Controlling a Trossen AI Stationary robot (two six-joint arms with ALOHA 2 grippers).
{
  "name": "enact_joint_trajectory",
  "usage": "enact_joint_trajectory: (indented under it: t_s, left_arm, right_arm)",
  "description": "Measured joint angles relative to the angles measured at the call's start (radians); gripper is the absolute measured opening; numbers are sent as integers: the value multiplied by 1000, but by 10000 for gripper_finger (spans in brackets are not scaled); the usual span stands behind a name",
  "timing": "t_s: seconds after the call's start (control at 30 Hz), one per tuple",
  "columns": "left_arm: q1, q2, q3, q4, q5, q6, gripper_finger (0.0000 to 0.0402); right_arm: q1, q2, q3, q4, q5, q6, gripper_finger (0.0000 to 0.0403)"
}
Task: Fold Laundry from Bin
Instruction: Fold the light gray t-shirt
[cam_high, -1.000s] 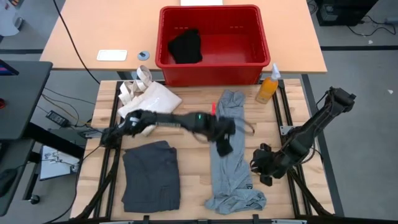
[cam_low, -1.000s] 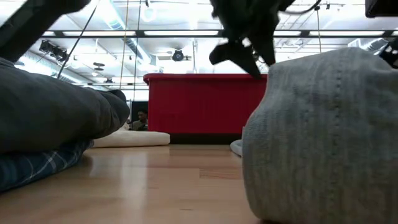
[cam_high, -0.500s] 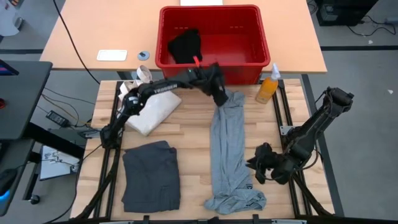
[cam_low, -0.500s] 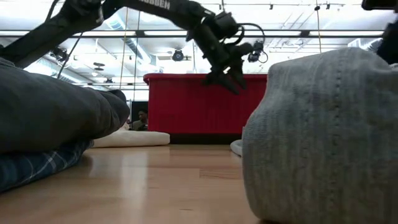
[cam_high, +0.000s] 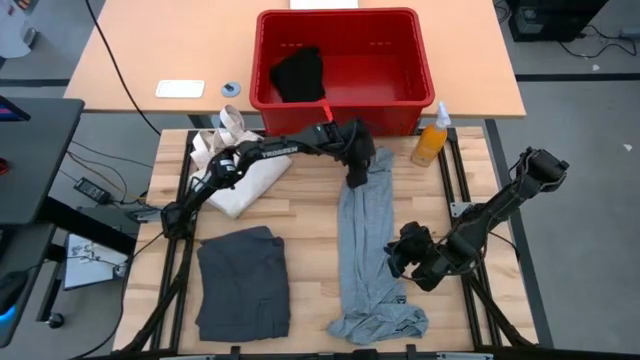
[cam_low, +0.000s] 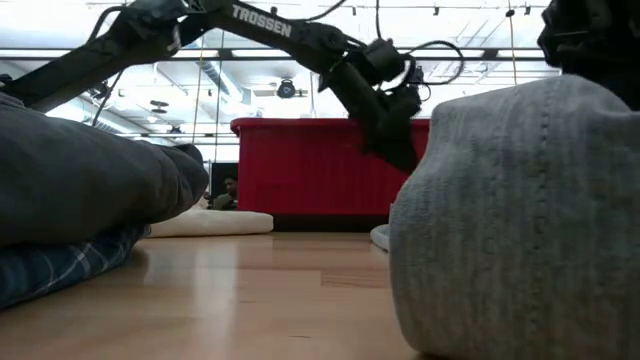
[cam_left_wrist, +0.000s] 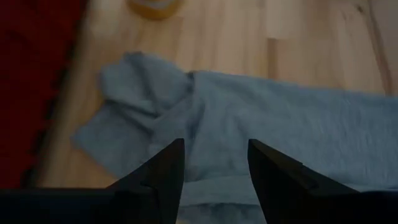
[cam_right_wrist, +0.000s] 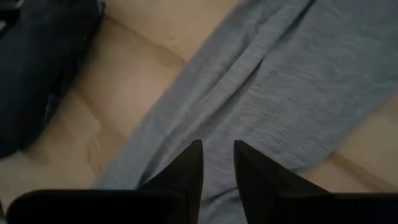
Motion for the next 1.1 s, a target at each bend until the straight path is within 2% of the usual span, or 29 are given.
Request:
enact_joint_trajectory:
  t_s: [0.2,0.4,0.7,0.9,1.0,1.1]
  left_arm:
    - [16,78,0,60,-5,37,172]
    - [19,137,0,153,-105,105,171]
    - [23,161,0,105,-107,171,171]
    - [6,160,0,42,-113,122,168]
    - [7,160,0,43,-157,95,138]
    - [13,160,0,60,-176,61,68]
  right_arm:
    - [-21,3,0,4,-3,53,99]
    - [-28,4,0,17,-23,48,99]
    - [0,3,0,50,-53,46,99]
    - [11,3,0,62,-41,45,99]
    - [12,3,0,75,-40,45,99]
    - [12,3,0,92,-39,44,99]
